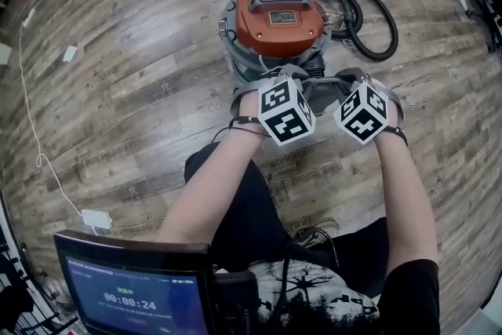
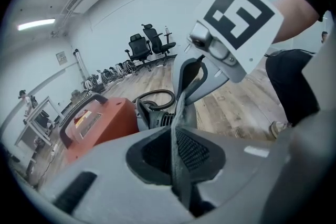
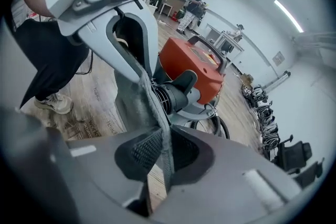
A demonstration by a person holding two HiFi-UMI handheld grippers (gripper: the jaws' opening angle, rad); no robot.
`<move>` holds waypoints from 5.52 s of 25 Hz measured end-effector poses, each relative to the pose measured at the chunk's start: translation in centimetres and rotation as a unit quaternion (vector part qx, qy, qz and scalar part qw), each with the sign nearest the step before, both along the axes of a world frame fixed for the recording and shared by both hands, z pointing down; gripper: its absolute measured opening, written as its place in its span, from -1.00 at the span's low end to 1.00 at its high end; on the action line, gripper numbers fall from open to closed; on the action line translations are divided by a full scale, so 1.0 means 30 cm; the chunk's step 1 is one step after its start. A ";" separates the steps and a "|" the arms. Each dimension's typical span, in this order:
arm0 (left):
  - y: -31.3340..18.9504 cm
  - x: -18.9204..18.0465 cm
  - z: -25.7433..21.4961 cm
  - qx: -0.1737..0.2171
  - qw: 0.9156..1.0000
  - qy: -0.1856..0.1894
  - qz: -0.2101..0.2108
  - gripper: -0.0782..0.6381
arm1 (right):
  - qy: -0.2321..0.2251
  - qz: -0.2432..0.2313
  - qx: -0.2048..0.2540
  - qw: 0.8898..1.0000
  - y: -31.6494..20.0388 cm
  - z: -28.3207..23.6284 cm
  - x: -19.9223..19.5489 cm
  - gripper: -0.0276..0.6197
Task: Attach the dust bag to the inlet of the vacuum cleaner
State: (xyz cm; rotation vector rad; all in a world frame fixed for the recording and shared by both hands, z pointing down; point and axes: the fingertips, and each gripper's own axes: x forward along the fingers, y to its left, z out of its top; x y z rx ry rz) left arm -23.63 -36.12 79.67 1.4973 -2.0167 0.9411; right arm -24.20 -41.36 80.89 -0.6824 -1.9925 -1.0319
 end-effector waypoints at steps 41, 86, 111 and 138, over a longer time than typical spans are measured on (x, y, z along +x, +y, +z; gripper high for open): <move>0.028 0.002 0.006 0.028 0.999 -0.026 -0.005 -0.65 | -0.047 -0.018 0.041 0.998 0.024 -0.031 0.003 -0.76; 0.099 0.071 -0.191 0.206 0.976 0.038 -0.057 -0.77 | -0.118 0.027 -0.320 0.940 0.060 -0.232 0.159 -0.90; 0.245 0.134 -1.361 0.215 0.963 0.123 -0.103 -0.77 | -0.026 -0.059 -0.375 0.925 0.329 -1.408 0.185 -0.90; 0.271 0.217 -1.992 0.279 0.938 0.025 -0.203 -0.77 | -0.070 -0.115 -0.425 0.895 0.338 -2.039 0.254 -0.90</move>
